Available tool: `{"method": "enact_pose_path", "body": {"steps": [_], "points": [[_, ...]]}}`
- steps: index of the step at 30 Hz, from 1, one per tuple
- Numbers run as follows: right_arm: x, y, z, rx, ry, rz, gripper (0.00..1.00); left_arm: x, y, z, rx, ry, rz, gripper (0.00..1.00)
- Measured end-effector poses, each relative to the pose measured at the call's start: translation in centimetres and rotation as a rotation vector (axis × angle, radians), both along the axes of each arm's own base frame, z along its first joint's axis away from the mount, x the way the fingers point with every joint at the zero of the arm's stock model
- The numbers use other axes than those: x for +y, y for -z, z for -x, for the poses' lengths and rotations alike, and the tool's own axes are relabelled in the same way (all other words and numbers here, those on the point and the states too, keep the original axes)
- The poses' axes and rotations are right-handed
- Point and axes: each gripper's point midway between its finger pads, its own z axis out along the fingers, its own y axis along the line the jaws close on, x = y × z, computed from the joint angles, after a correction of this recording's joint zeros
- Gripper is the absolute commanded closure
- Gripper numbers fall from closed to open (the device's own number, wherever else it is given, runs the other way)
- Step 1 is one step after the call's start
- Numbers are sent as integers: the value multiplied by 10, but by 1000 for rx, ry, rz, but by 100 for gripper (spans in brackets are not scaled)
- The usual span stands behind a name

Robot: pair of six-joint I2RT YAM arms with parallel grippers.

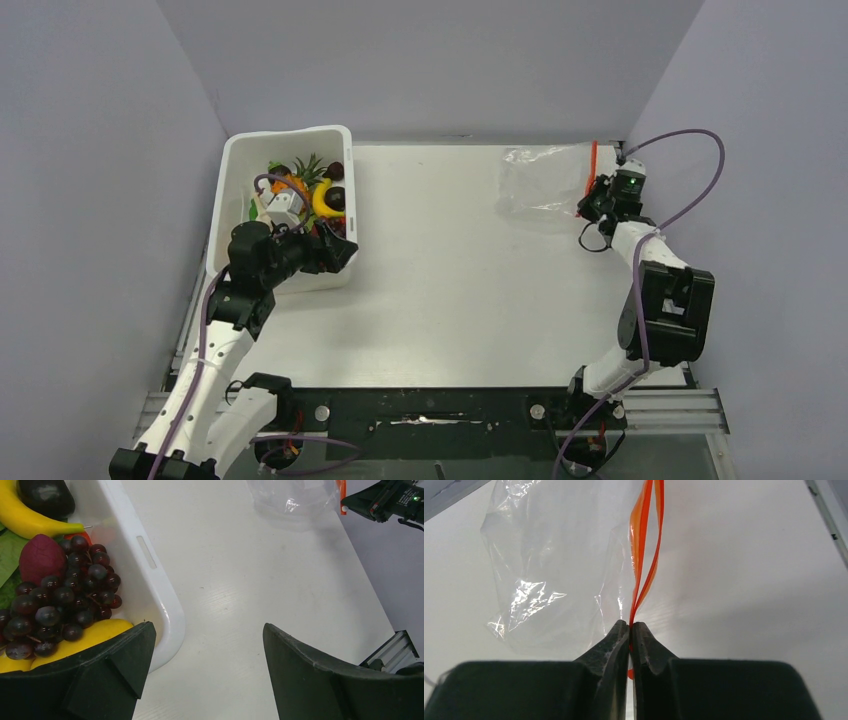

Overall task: Place the food in the zip-top bag and seal the zipper
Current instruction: Pick up the zipper food storage bag at the corner of the board.

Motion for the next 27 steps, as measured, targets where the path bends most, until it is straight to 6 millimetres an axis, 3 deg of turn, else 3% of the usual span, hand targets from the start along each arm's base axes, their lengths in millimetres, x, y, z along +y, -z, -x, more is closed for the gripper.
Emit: {"method": "enact_pose_path", "body": {"steps": [8,13,18,22,27], "points": [[61,-32,31,-40,-140,32,98,-5,1,1,16,4,24,24],[91,-59,47,-104,-219,53,99,-22,1,8,40,41,61,26],[124,-70,72,-147,-320,77,100,-43,3,13,68,70,85,30],[157,-79,91,-189,-428,96,100,-70,3,15,109,113,104,32],[193,-95,113,-254,-542,125,100,-112,-10,12,117,171,129,33]]}}
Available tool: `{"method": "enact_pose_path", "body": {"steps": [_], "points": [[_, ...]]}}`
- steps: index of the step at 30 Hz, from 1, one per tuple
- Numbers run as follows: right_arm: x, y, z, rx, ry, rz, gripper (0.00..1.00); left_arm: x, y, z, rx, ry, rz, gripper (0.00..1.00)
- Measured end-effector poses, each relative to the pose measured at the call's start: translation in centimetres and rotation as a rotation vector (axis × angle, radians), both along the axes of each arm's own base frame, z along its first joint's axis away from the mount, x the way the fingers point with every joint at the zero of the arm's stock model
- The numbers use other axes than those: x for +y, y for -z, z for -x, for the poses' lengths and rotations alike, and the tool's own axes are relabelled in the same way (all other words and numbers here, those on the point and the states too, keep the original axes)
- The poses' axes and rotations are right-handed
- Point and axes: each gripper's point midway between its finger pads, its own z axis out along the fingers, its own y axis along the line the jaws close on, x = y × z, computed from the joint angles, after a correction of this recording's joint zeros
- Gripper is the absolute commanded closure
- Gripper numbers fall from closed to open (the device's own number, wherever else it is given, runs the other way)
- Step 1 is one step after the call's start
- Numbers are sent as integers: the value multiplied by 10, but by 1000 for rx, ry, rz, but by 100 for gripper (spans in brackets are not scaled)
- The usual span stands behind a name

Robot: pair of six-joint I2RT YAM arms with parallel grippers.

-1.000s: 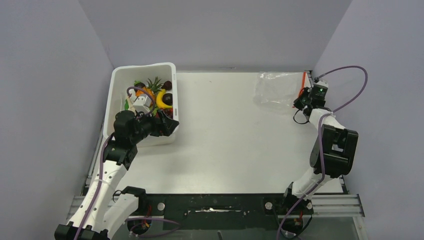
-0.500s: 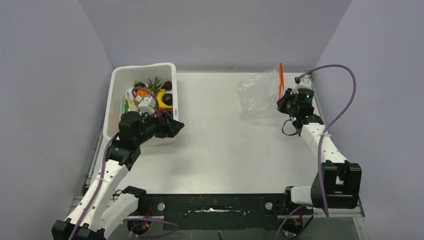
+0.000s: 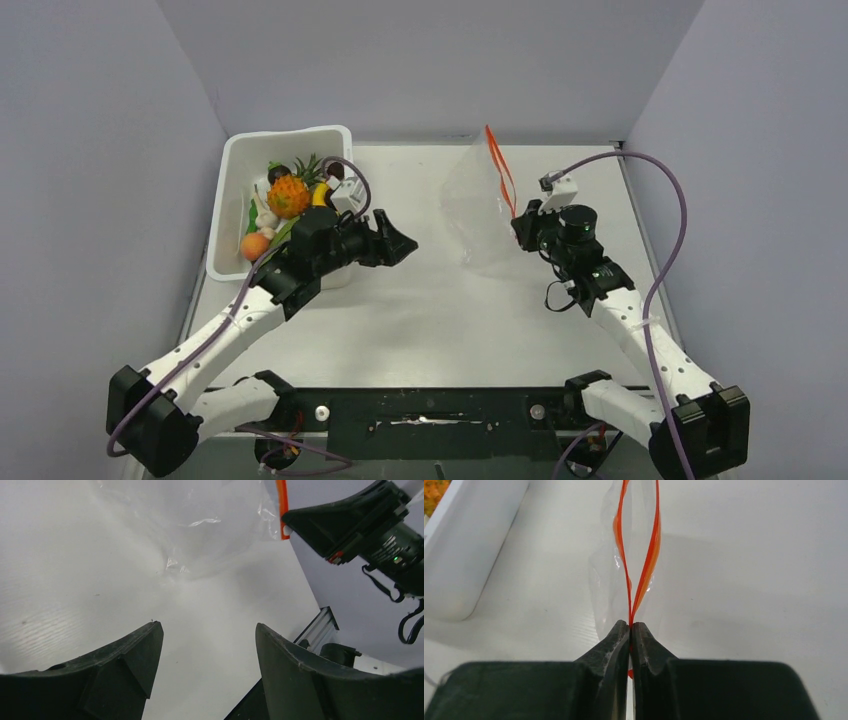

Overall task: Place the food in the zip-top bag and seal the zipper
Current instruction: Pick up the zipper food storage bag at the corner of the board, then open the zipper of the food storage bag.

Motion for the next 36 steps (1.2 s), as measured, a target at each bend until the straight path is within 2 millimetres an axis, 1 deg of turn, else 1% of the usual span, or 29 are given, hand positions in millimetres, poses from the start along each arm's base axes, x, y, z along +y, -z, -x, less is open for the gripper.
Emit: {"method": "enact_pose_path", "body": {"steps": [1,6,12,18,22,25,30,32,34,36], "points": [[5,-2,5,-12,-18,5,100,-9,-5,-3,0,6,8,33],[25,-6,25,-52,-85,22,100,-31,-25,-21,-15,-13,80,32],[55,-9,42,-74,-165,41,100,-44,-35,-37,-34,-47,158,30],[87,-9,63,-86,-245,57,100,-52,-43,-48,-42,-57,211,29],[103,-6,74,-83,-281,68,100,-57,-47,-56,-48,-63,234,28],[111,0,79,-71,-294,83,100,-61,-42,-60,-37,-66,243,29],[119,6,83,-52,-297,84,100,-64,-27,-68,-6,-84,220,39],[120,7,84,-49,-294,80,100,-63,-22,-71,3,-97,208,44],[120,6,84,-49,-286,73,100,-61,-19,-72,9,-112,199,49],[121,5,84,-50,-279,64,100,-60,-19,-74,5,-121,199,51]]}}
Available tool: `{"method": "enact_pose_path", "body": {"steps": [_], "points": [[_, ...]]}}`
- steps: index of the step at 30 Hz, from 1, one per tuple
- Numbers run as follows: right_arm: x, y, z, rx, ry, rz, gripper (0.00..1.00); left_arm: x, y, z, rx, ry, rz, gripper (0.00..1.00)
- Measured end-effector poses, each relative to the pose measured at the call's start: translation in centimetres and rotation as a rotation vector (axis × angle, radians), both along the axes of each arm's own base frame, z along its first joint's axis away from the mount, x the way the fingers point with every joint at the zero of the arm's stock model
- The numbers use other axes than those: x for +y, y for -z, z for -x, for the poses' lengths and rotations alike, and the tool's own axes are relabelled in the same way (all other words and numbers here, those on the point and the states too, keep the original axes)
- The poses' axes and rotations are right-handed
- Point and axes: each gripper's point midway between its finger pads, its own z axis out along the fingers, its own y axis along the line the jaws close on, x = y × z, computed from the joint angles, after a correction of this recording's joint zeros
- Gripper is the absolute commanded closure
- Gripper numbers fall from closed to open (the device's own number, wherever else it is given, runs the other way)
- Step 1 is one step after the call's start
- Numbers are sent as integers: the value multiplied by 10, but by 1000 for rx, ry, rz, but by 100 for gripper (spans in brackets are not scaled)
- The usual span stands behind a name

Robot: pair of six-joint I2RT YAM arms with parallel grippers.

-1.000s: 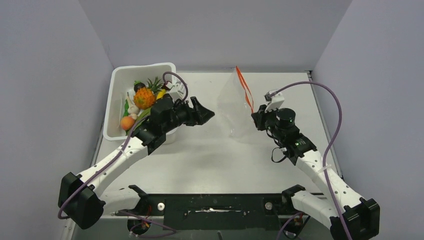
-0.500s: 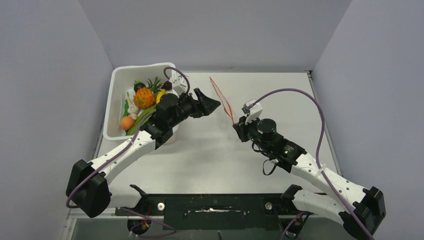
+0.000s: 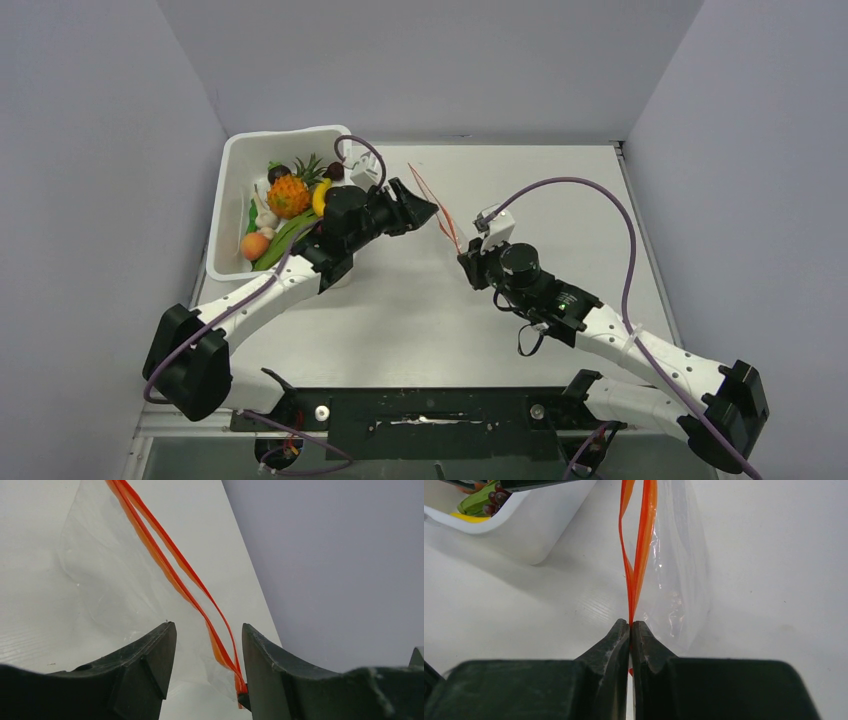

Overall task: Place the food in the zip-top bag and seal the zipper
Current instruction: Open the zipper of the food storage bag.

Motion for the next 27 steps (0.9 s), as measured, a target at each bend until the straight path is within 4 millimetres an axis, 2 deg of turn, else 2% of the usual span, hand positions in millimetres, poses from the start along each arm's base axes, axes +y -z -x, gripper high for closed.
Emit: {"method": "enact_pose_path", "body": {"steps": [7,12,18,20,24,25,27], "points": [[2,-1,1,7,7,-19,100,4,11,-3,11,-22,-7,52],[4,-2,3,8,3,-23,100,4,21,-13,29,-37,0,52],[4,-3,3,5,2,-28,100,4,29,-22,54,-29,27,62],[4,-3,3,7,1,-29,99,4,30,-24,55,-26,36,68],[6,-2,5,12,-6,-32,92,5,29,-24,55,-20,57,97],[6,-2,6,14,-10,-34,88,4,29,-23,54,-15,61,100],[7,-2,7,18,-11,-39,80,3,27,-23,55,-8,71,100]]}}
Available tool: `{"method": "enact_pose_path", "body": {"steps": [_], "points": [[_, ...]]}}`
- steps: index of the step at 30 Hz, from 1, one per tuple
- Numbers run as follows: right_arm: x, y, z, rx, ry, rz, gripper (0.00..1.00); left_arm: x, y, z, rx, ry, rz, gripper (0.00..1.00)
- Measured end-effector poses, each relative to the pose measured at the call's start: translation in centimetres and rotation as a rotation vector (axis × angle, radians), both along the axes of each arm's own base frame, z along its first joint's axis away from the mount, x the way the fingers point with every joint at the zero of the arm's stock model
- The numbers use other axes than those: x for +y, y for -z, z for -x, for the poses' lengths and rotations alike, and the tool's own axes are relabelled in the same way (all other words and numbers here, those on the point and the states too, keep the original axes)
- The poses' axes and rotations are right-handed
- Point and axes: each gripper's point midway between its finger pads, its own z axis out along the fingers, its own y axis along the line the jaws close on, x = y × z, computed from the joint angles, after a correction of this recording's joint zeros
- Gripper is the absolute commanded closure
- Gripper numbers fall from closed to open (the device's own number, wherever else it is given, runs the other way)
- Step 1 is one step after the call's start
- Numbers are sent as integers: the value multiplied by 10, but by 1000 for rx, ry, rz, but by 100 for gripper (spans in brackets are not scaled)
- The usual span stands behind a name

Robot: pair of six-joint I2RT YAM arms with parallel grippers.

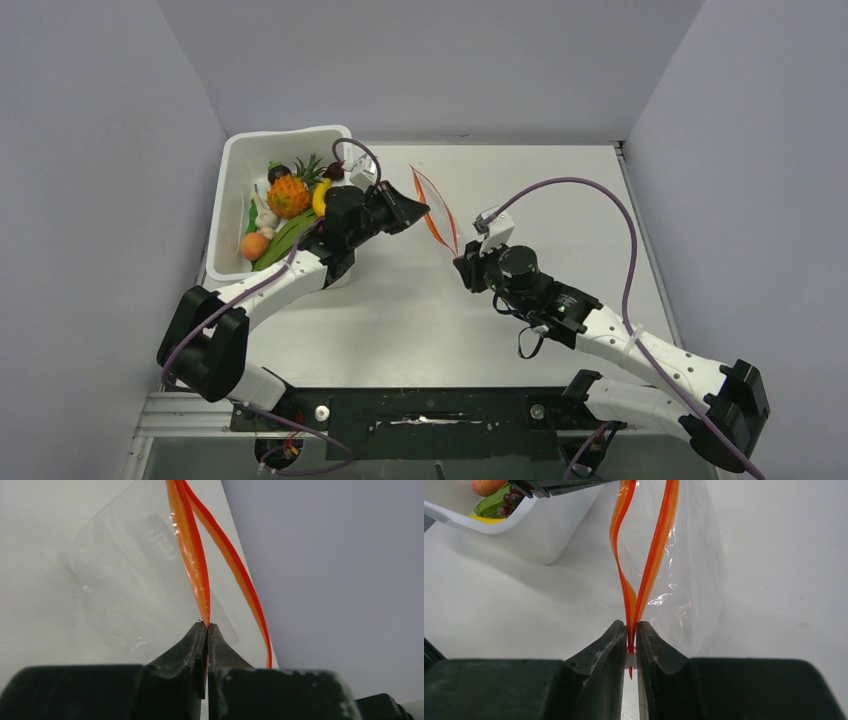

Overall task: Place the food in the zip-top bag and seal the zipper
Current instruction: Open the zipper of the food storage bag.

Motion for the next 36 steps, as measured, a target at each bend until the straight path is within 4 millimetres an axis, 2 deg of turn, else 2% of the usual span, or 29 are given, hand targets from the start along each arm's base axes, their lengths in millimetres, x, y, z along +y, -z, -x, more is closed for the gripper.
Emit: {"method": "enact_pose_path", "body": {"steps": [5,13,16,21,26,29,36], "points": [[-1,-3,3,42,26,-20,66,-3,-2,3,-12,23,13,100],[1,-55,-9,63,130,-135,58,0,4,14,-6,49,-1,100],[4,-62,-15,75,157,-136,56,1,-4,17,-24,53,6,100],[10,-50,-25,111,183,-84,56,0,-17,23,-52,70,21,100],[3,-33,-31,126,234,-13,66,-1,-21,27,-62,90,22,100],[0,-32,-34,114,250,4,71,-1,-22,30,-65,100,19,100],[-5,-30,-44,98,273,27,72,-1,-29,37,-83,128,24,100]]}}
